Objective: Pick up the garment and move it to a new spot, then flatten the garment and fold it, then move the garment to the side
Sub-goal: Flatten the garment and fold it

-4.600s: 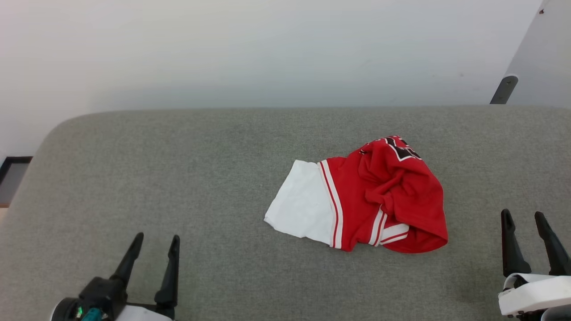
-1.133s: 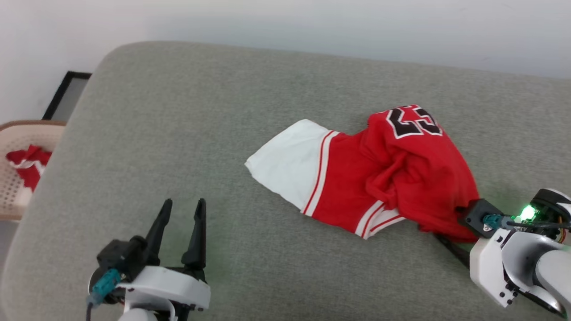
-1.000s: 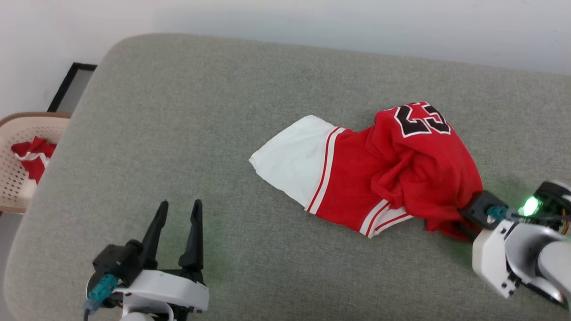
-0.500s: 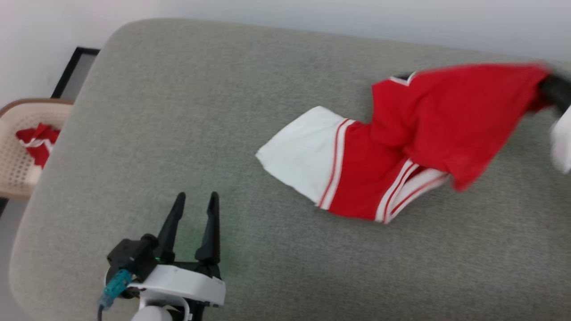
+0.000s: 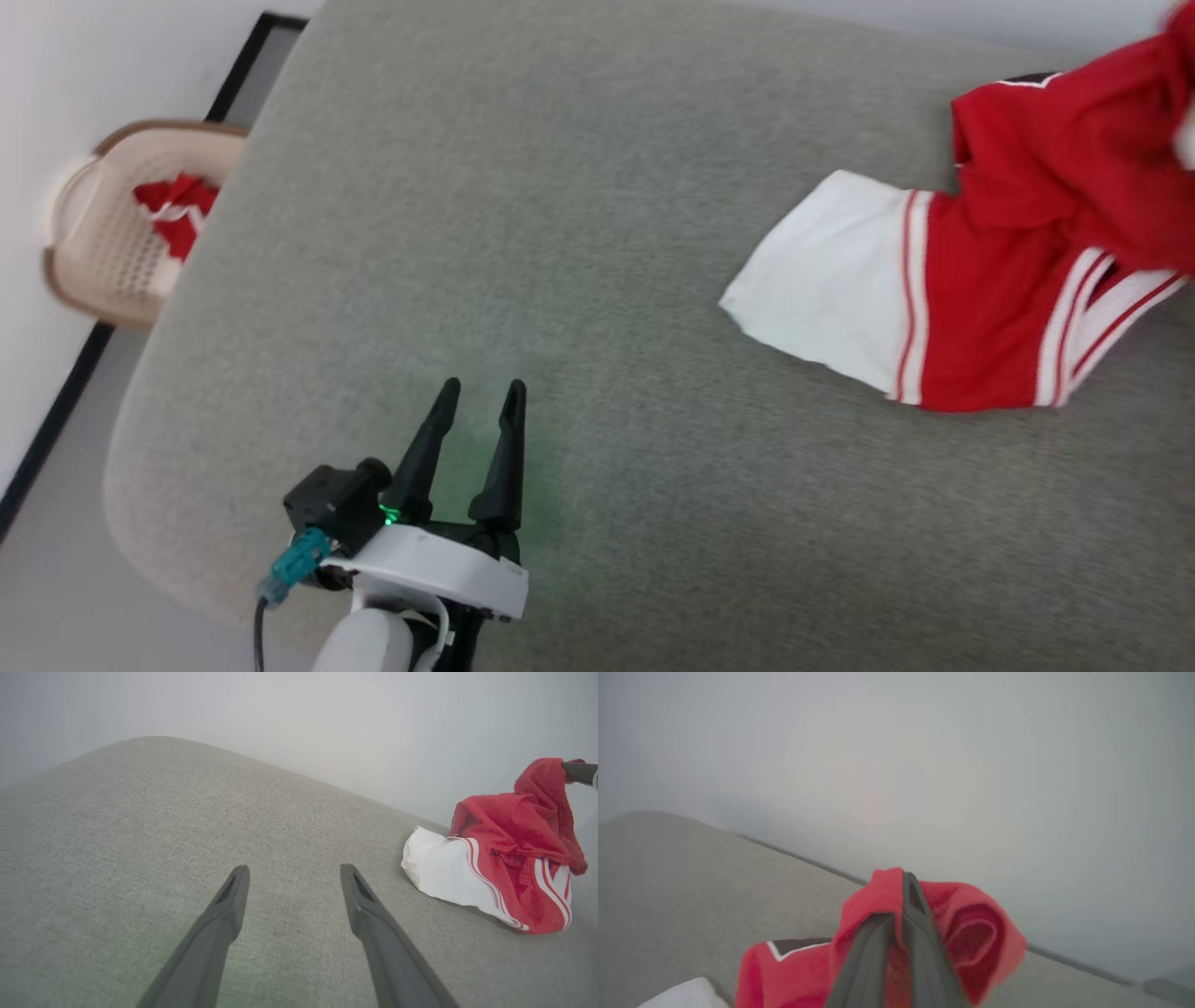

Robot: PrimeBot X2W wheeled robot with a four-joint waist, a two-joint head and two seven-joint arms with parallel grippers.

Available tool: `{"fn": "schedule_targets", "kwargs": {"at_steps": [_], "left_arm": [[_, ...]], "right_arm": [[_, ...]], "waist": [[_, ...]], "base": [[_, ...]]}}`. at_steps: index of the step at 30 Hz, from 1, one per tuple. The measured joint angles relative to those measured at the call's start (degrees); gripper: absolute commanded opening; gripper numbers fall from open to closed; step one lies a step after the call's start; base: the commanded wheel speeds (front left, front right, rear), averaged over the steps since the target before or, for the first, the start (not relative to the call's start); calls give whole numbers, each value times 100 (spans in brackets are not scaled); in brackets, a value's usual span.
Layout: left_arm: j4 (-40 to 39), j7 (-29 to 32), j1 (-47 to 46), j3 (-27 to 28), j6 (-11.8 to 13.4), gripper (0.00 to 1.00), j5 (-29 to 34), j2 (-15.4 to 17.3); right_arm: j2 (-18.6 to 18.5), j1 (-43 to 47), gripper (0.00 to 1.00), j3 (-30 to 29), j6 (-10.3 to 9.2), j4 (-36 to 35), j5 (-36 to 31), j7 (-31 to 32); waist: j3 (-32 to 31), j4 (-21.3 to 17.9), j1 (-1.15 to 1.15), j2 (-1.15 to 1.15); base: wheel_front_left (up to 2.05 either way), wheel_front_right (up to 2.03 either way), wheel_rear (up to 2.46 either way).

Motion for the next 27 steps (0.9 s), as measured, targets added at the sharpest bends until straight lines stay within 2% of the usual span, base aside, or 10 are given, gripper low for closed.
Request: {"fn": "schedule_targets", "kwargs": {"at_steps": [4, 7, 11, 15, 21, 27], "left_arm": [[67, 0, -21, -36, 0, 100, -46, -1], [113, 0, -12, -34, 0, 100, -45, 0], [142, 0, 9, 22, 0, 100, -45, 0], [158, 0, 7, 13, 0, 100, -42, -2], [180, 0, -23, -25, -1, 100, 12, -3], [216, 0, -37, -80, -1, 100, 65, -3]], "right_arm": [[576, 35, 0, 703, 0, -282, 82, -134], [797, 313, 0, 1389, 1, -794, 390, -40], [848, 934, 0, 2205, 1, -1619, 929, 288], [654, 1362, 0, 2597, 1, -2317, 1294, 449], [383, 1406, 0, 2240, 1, -2575, 1227, 111], [402, 1017, 0, 1072, 1, -1967, 668, -403]], "waist": [[117, 170, 0, 0], [159, 227, 0, 0], [149, 156, 0, 0], [131, 33, 0, 0], [104, -164, 0, 0], [24, -302, 0, 0]], "base": [[0, 0, 0], [0, 0, 0], [0, 0, 0], [0, 0, 0], [0, 0, 0], [0, 0, 0]]}}
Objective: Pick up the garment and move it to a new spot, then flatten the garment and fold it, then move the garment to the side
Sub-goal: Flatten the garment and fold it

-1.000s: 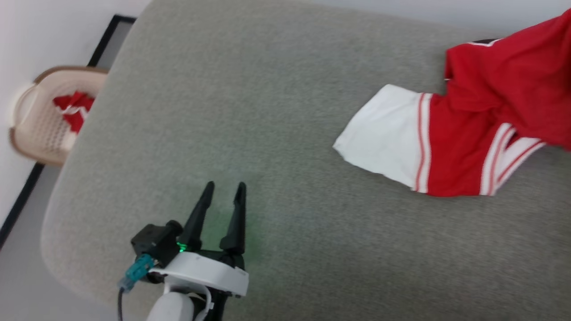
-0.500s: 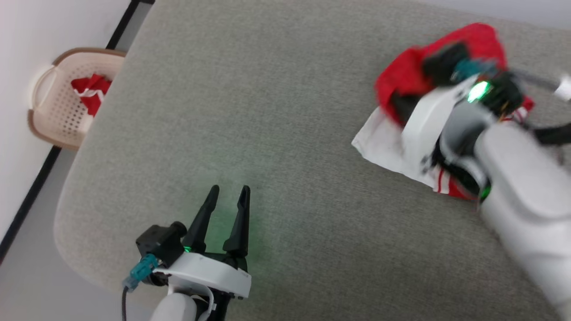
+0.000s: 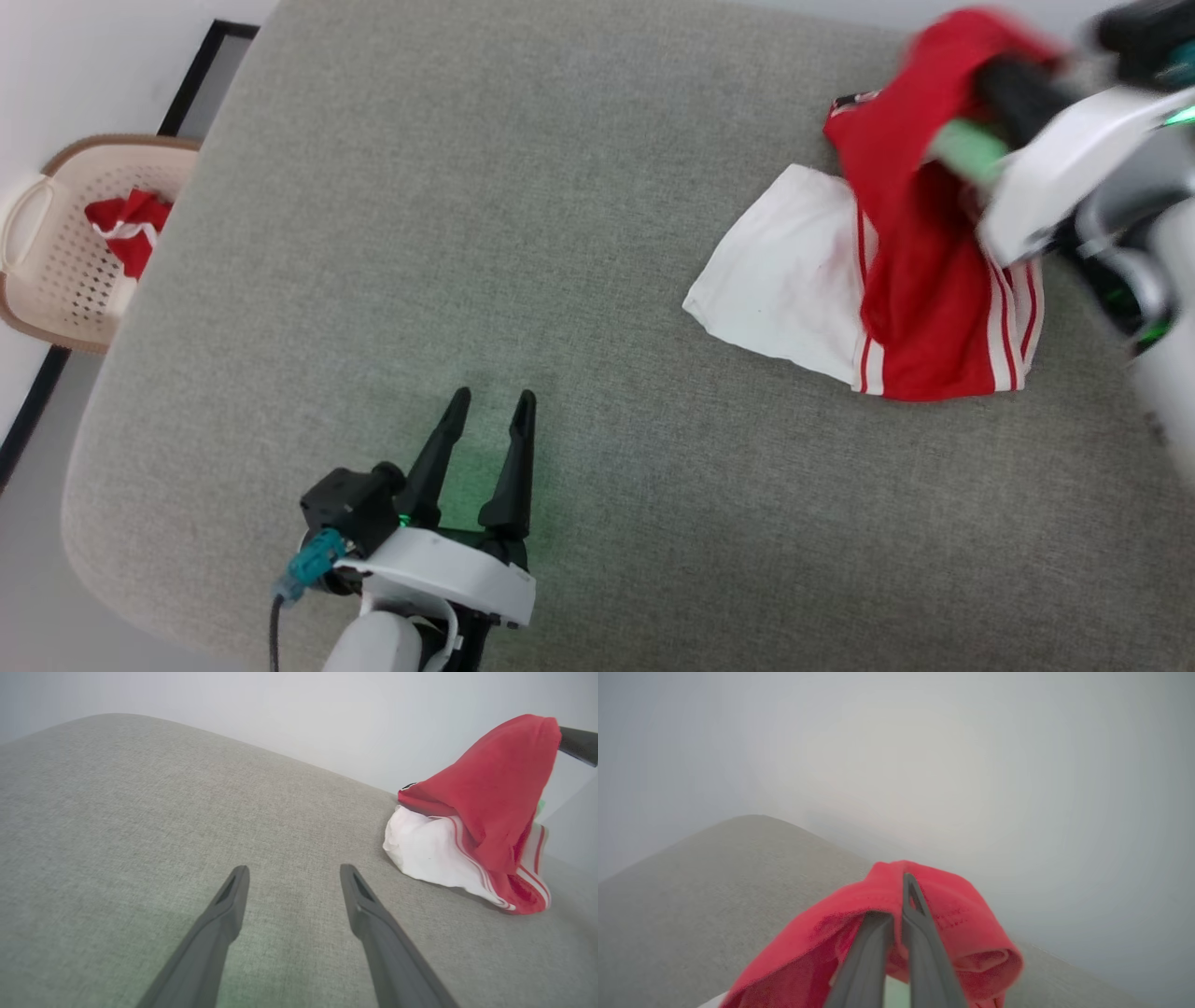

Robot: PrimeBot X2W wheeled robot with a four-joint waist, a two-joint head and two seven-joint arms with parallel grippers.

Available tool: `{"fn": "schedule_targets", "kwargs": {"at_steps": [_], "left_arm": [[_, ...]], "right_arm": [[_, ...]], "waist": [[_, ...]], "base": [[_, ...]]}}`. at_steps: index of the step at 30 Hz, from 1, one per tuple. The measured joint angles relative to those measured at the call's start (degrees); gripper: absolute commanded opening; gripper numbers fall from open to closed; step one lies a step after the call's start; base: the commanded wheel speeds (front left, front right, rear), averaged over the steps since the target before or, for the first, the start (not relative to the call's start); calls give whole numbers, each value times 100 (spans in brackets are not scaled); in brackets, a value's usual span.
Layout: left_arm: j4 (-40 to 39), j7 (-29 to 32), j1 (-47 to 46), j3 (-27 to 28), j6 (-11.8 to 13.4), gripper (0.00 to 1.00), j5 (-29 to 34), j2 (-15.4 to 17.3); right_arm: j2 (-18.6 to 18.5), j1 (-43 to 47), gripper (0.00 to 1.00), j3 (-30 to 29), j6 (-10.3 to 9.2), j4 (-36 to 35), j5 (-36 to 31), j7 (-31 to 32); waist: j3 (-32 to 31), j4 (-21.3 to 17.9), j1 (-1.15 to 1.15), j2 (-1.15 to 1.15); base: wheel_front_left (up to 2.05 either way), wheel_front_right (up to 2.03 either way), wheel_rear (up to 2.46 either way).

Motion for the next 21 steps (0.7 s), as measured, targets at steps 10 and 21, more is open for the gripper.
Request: {"fn": "schedule_targets", "kwargs": {"at_steps": [10, 21], "left_arm": [[-8, 0, -8, -7, 0, 100, 45, -2], [-230, 36, -770, -865, 0, 100, 328, 851]], "right_arm": [[136, 111, 100, -623, -1, 1211, -415, -323], [-194, 1204, 100, -1111, -1, 310, -135, -964]], "waist": [[-137, -91, 0, 0], [-364, -487, 0, 0]], "base": [[0, 0, 0], [0, 0, 0]]}}
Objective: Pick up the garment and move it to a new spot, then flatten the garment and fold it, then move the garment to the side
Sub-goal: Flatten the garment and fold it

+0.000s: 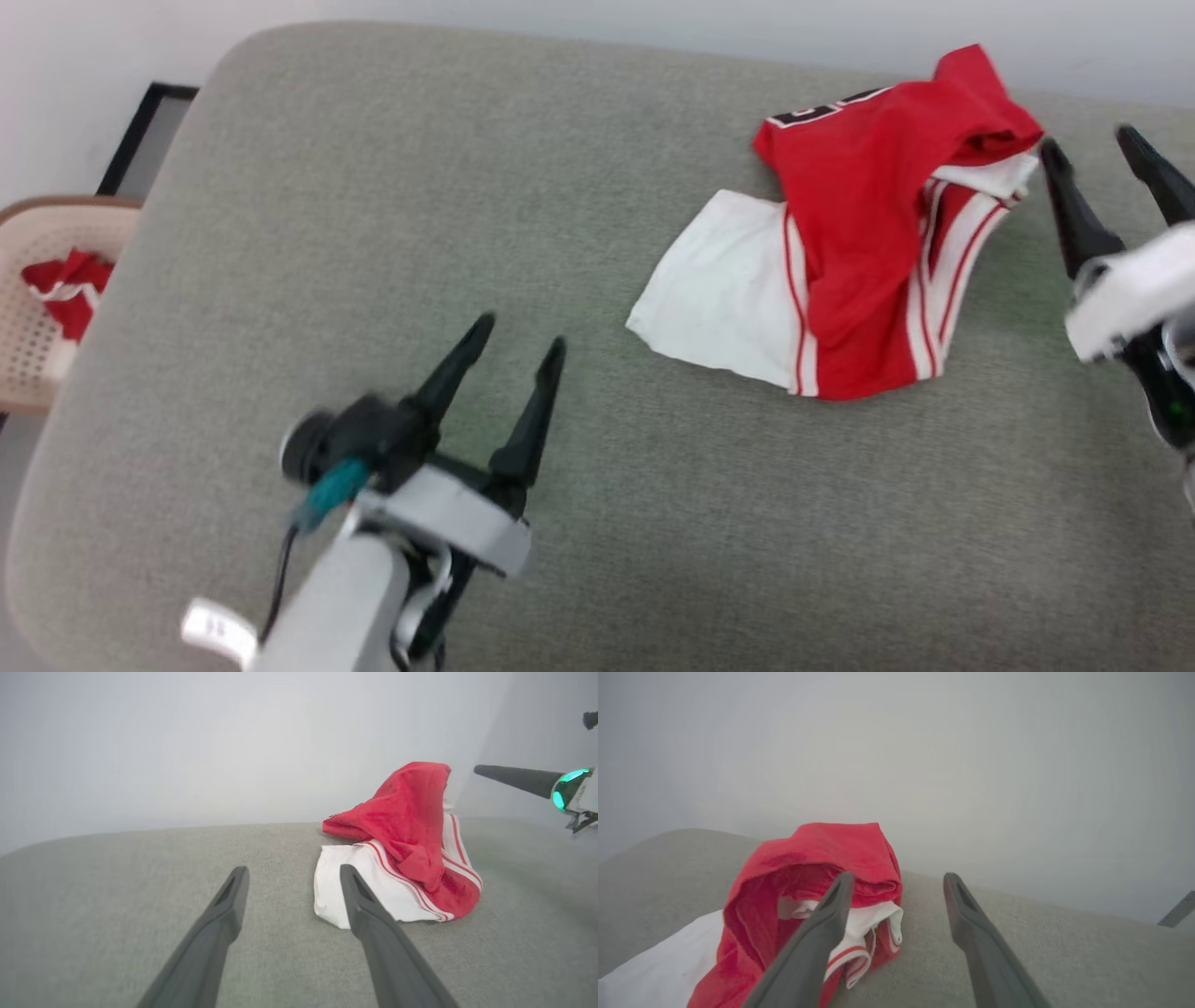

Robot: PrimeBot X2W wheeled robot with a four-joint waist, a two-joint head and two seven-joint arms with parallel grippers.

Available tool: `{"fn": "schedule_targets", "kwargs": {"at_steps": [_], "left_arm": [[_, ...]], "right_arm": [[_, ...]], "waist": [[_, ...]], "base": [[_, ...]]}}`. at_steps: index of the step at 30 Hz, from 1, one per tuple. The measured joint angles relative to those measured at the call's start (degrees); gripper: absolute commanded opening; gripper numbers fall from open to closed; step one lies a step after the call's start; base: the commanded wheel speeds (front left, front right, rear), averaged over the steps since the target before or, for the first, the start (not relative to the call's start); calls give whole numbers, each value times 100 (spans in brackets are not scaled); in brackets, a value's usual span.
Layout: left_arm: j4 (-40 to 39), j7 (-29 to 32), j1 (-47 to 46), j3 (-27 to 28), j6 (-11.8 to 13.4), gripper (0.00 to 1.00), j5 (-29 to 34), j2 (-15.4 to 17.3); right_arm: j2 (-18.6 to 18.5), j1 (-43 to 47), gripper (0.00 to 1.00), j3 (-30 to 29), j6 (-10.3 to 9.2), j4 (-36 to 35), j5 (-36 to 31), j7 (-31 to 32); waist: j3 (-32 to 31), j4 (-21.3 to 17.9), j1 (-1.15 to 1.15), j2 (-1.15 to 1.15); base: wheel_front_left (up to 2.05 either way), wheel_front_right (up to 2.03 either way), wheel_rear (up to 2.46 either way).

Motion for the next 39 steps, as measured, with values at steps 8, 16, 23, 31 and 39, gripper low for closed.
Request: {"fn": "schedule_targets", "kwargs": {"at_steps": [8, 16, 23, 31, 39], "left_arm": [[-638, 2320, -1855, -2423, -5, 100, -1651, 1556], [-865, 4769, -3548, -3421, -4, 100, -4337, 1856], [156, 5547, -4558, -3628, -4, 100, -4997, 1308], [1028, 5755, -4965, -4324, -4, 100, -4901, 1319], [1791, 5608, -5191, -4731, -5, 100, -4793, 1381]], "right_arm": [[275, 1783, 100, -1239, 0, -1630, 25, 38], [1031, 2493, 100, -1954, 0, -2943, -290, 412], [1444, 2509, 100, -2007, 0, -3315, -396, 452], [1648, 2434, 100, -1791, 0, -3378, -415, 253], [1720, 2342, 100, -1659, 0, -3407, -428, 164]], "waist": [[-137, -497, 0, 0], [-71, -1195, 0, 0], [224, -1788, 0, 0], [672, -2390, 0, 0], [972, -2876, 0, 0]], "base": [[0, 0, 0], [0, 0, 0], [0, 0, 0], [0, 0, 0], [0, 0, 0]]}}
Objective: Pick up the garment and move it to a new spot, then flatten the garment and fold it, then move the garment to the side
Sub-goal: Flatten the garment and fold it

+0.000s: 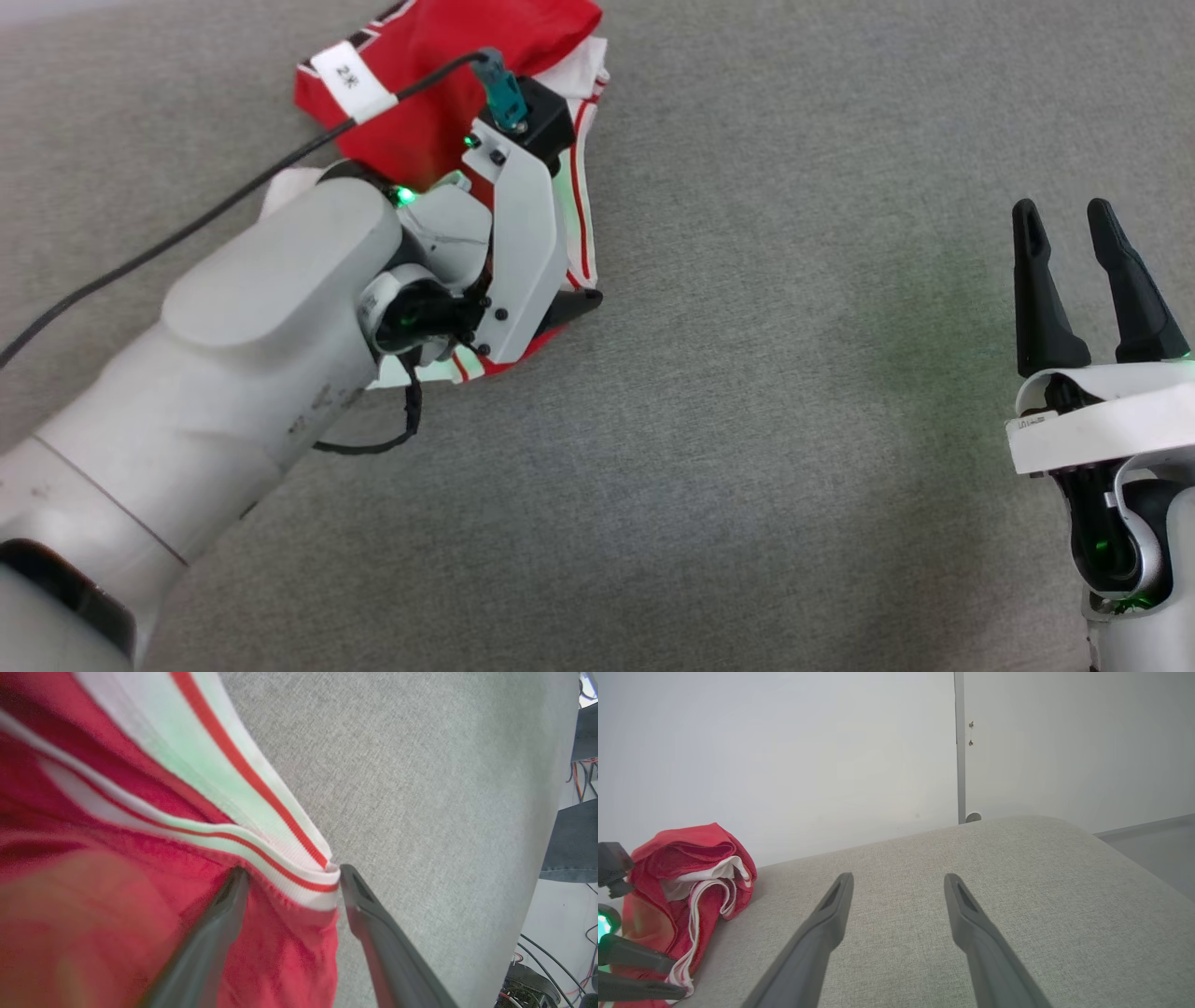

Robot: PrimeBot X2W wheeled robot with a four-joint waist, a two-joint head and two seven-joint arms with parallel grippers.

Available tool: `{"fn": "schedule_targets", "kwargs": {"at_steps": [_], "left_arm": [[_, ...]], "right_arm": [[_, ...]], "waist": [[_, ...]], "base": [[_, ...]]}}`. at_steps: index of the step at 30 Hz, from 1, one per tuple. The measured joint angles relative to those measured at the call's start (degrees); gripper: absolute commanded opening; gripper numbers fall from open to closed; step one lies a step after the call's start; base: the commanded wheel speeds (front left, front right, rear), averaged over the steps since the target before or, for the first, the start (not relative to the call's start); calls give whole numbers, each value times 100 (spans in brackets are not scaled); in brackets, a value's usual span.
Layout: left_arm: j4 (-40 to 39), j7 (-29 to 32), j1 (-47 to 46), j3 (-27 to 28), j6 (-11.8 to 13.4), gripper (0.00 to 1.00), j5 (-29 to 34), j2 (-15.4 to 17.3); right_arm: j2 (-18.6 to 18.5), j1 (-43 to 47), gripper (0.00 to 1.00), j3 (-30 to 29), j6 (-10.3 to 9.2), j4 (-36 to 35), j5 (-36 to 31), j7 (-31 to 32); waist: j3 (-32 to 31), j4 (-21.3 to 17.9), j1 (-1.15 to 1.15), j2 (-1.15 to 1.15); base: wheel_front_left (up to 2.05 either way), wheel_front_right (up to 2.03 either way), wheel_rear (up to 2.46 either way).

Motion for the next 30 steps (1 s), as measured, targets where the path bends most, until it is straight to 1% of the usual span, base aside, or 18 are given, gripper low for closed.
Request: {"fn": "schedule_targets", "kwargs": {"at_steps": [2, 3, 4, 6, 9, 12, 14, 18, 23, 26, 29, 30], "left_arm": [[46, -53, -23, -51, -2, 100, -66, -21], [68, -101, -41, -78, -11, 93, -90, -24], [96, -156, -60, -127, -12, 43, -68, -27], [119, -225, -98, -219, -9, 0, -9, -32], [-27, -253, -91, -325, 7, 0, -44, -16], [-578, -247, 29, -469, 7, 0, -172, 82], [-1135, -209, 109, -539, 5, 0, -207, 241], [-2379, -25, 182, -560, 4, 0, -212, 747], [-3834, 525, 639, -583, 3, 0, -126, 1265], [-4357, 635, 887, -579, 0, 0, -59, 1483], [-4475, 523, 1053, -580, 0, 0, 287, 1555], [-4461, 460, 1087, -579, 0, 19, 381, 1552]], "right_arm": [[10, -1, 100, 21, 0, -18, -7, -10], [11, -1, 100, 27, 0, -23, -15, -10], [12, -1, 100, 29, 0, -25, -22, -10], [10, 0, 100, 27, 0, -27, -37, 5], [-12, 1, 100, 16, 0, -36, -56, 47], [-52, 5, 100, -5, 0, -64, -63, 105], [-86, 20, 100, -21, 0, -83, -64, 166], [-146, 102, 100, -82, 0, -133, -63, 281], [-233, 248, 100, -151, 0, -243, -62, 447], [-350, 288, 100, -83, 0, -301, -55, 591], [-614, 330, 100, 196, 0, -404, -45, 762], [-753, 328, 100, 352, 0, -433, -40, 833]], "waist": [[56, -60, 0, 0], [81, -78, 0, 0], [96, -84, 0, 0], [90, -71, 0, 0], [44, -12, 0, 0], [-59, 82, 0, 0], [-147, 155, 0, 0], [-332, 319, 0, 0], [-538, 553, 0, 0], [-621, 692, 0, 0], [-661, 817, 1, 0], [-665, 851, 0, 0]], "base": [[0, 0, 0], [0, 0, 0], [0, 0, 0], [0, 0, 0], [0, 0, 0], [0, 0, 0], [0, 0, 0], [0, 0, 0], [0, 0, 0], [0, 0, 0], [0, 0, 0], [0, 0, 0]]}}
